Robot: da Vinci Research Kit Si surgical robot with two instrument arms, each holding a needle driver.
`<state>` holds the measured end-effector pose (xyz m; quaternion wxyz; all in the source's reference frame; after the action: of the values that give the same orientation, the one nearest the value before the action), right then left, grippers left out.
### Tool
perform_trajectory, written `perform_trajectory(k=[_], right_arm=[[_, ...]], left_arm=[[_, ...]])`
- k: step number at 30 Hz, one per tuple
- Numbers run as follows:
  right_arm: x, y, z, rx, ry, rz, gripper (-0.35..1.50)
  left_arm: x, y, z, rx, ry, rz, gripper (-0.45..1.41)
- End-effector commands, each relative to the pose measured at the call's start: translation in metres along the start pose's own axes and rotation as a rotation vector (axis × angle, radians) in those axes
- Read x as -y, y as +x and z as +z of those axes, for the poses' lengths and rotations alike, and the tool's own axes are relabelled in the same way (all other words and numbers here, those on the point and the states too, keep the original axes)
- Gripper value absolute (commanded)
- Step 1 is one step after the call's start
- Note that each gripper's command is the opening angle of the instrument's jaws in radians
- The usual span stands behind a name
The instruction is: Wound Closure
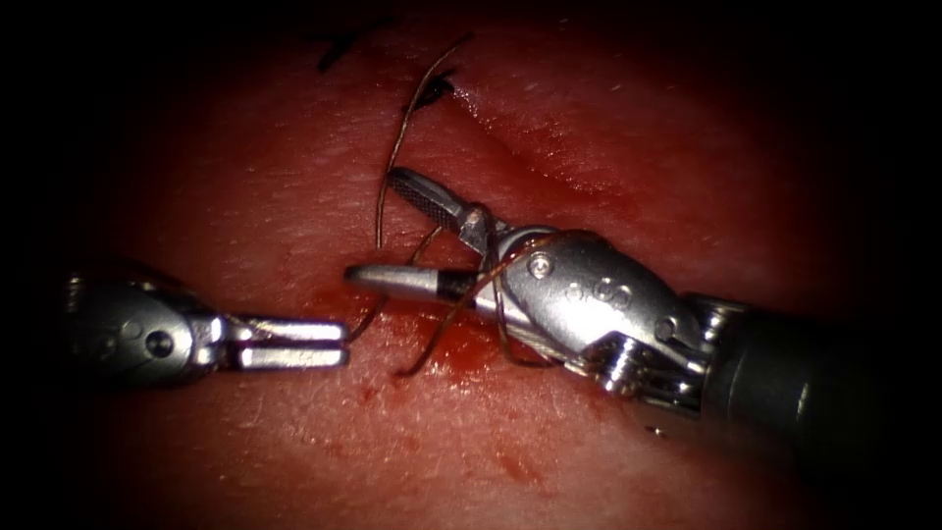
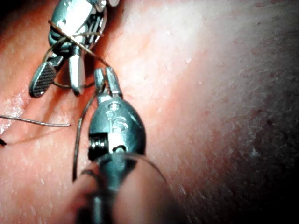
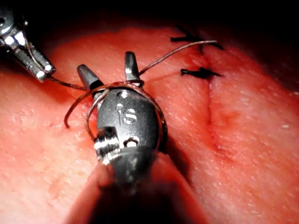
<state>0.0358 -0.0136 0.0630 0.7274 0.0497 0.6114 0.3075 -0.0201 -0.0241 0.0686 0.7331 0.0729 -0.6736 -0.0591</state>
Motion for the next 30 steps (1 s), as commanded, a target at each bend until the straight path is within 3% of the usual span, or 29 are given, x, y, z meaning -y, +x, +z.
perform_trajectory(k=[1,6,9,15,21,30], right_arm=[[-0.0003,-0.0001,0.0009,0.009,-0.01,0.018,0.67],[-0.0012,-0.0006,0.001,0.038,-0.069,0.174,0.66],[-0.0016,-0.0015,0.0013,0.046,-0.116,0.403,0.62],[-0.0019,-0.0022,0.0017,0.1,-0.155,0.477,0.57],[-0.0024,-0.0022,0.0027,0.092,-0.176,0.585,0.67],[-0.0041,-0.002,0.0052,0.091,-0.218,0.63,0.73]], left_arm=[[-0.0005,0.0005,0.001,0.0,-0.003,0.003,-0.45],[-0.002,0.0009,0.002,-0.004,-0.017,0.001,-0.45],[-0.0027,0.0011,0.002,-0.004,-0.023,0.001,-0.45],[-0.0032,0.0013,0.0018,-0.008,-0.028,0.0,-0.45],[-0.0032,0.0014,0.0018,-0.008,-0.029,0.0,-0.45],[-0.0039,0.001,0.0019,-0.001,-0.034,-0.006,-0.45]])
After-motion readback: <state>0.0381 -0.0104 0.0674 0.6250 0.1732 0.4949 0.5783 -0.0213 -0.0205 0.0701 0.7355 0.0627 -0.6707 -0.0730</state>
